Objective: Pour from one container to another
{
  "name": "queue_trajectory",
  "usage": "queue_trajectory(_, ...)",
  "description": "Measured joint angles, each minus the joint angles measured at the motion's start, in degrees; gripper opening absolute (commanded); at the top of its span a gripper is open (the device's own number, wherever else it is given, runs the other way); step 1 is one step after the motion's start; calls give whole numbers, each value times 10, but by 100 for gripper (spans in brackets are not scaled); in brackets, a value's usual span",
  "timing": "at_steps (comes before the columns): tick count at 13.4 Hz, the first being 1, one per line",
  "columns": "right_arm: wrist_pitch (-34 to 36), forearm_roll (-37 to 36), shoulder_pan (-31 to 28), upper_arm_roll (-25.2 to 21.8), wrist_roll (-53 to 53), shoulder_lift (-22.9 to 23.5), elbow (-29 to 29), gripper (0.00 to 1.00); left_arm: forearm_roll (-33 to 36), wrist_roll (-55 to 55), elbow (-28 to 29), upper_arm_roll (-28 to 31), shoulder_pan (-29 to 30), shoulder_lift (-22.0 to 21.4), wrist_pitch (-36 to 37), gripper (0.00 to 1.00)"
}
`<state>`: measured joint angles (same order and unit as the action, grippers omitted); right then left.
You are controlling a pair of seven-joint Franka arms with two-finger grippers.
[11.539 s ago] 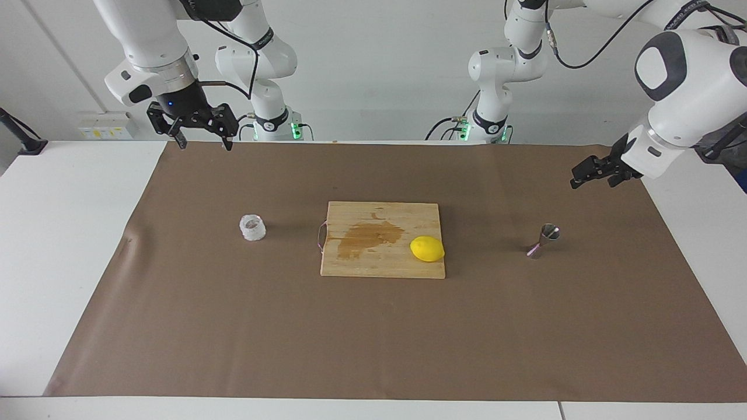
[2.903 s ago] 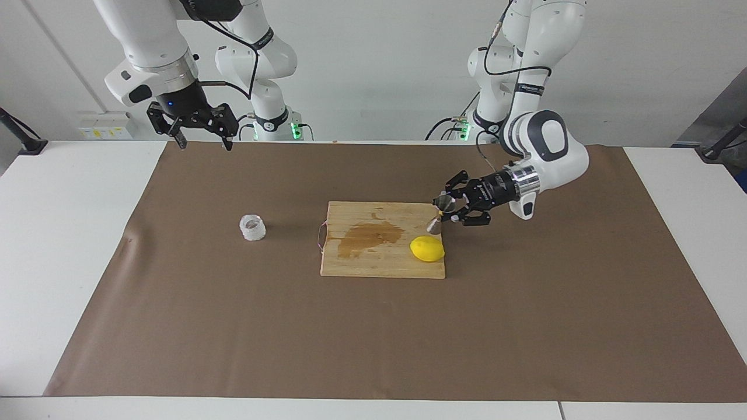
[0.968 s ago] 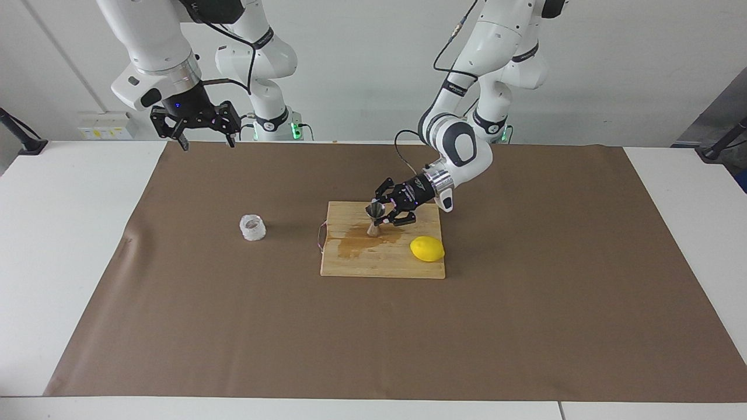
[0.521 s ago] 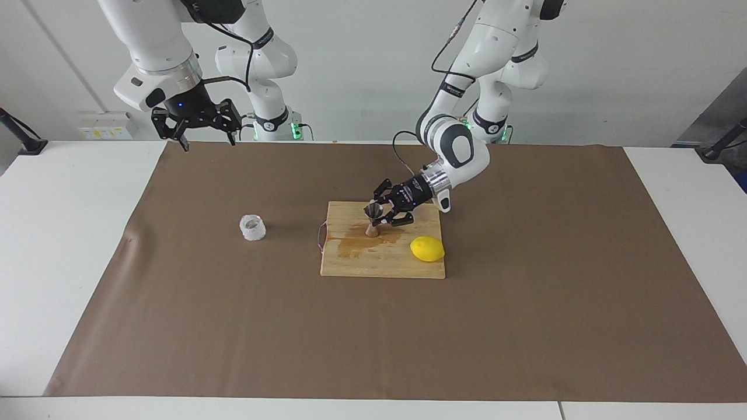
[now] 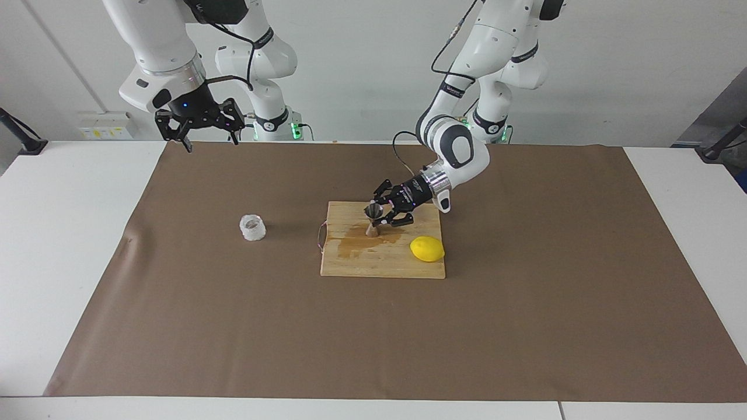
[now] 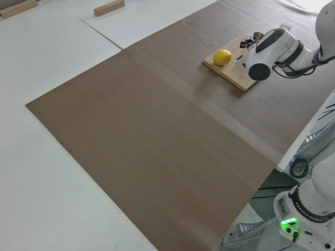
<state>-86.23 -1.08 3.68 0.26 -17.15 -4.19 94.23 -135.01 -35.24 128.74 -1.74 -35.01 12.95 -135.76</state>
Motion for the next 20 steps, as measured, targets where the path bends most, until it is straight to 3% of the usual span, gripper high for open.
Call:
queue_trajectory(7, -25, 14, -4, -1, -105, -15, 37, 100, 0, 1, -1, 1, 0, 0, -20, 100)
queue_trajectory(15, -159, 56, -41, -6, -411, -74, 186, 100, 11, 3, -2, 5, 1, -10, -43, 100)
queue_trajectory(20, -207, 130, -64, -7, -581, -74, 250, 100, 82, -18, -2, 6, 1, -11, -43, 100)
